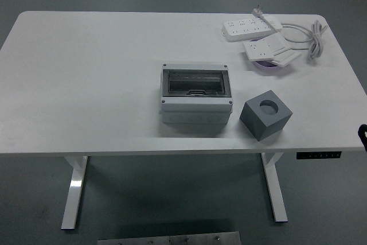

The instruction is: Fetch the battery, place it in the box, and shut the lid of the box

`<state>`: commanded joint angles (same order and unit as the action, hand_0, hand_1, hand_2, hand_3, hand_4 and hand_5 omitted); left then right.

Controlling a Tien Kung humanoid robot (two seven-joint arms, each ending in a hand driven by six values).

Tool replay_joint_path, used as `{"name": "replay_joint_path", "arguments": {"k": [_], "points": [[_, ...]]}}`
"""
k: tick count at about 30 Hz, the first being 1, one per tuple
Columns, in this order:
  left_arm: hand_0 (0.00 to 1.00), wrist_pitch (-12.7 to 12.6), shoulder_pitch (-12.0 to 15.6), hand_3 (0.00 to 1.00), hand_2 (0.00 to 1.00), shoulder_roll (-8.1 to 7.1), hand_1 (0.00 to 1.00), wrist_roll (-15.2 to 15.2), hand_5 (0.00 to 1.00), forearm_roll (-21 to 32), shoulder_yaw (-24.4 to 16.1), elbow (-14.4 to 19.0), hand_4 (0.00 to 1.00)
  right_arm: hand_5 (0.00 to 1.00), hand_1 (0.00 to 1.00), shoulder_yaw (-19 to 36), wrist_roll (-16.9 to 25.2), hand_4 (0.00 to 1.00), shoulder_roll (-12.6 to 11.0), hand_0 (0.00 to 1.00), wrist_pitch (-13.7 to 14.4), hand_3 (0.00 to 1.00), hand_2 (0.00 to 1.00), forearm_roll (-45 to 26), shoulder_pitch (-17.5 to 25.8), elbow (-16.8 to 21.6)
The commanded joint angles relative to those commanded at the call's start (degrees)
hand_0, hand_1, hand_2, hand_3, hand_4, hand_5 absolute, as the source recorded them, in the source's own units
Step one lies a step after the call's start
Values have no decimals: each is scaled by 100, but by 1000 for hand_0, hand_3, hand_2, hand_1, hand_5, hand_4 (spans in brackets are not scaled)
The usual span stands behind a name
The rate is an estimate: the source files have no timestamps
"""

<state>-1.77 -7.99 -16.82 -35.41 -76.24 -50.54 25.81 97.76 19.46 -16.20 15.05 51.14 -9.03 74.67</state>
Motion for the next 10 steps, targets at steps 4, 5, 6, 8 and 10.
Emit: {"name": "replay_joint_path", "arguments": {"k": [4, 5, 6, 8, 10], "points": [[632, 3, 3, 541, 573, -7, 698, -10, 2, -11, -19, 3, 500, 998, 404, -8, -57, 998, -15, 169, 7, 998, 891, 138, -2, 51], [632, 2, 2, 541, 573, -10, 698, -10, 2, -12, -21, 3, 500, 998, 404, -10, -64, 998, -18, 169, 11, 998, 891, 159, -3, 60], [632, -1, 2, 541, 573, -13, 698, -9, 2, -11, -22, 2, 500, 998, 404, -12, -67, 998, -20, 169, 14, 998, 891, 172, -5, 63], [632, -5, 1, 541, 573, -19, 698, -5, 2, -10, -21, 2, 500, 998, 404, -16, -73, 998, -22, 169, 15, 998, 891, 189, -10, 59], [632, -7, -1, 541, 573, -20, 698, -4, 2, -13, -23, 2, 500, 998, 404, -20, -69, 998, -25, 169, 24, 998, 891, 197, -11, 64]]}}
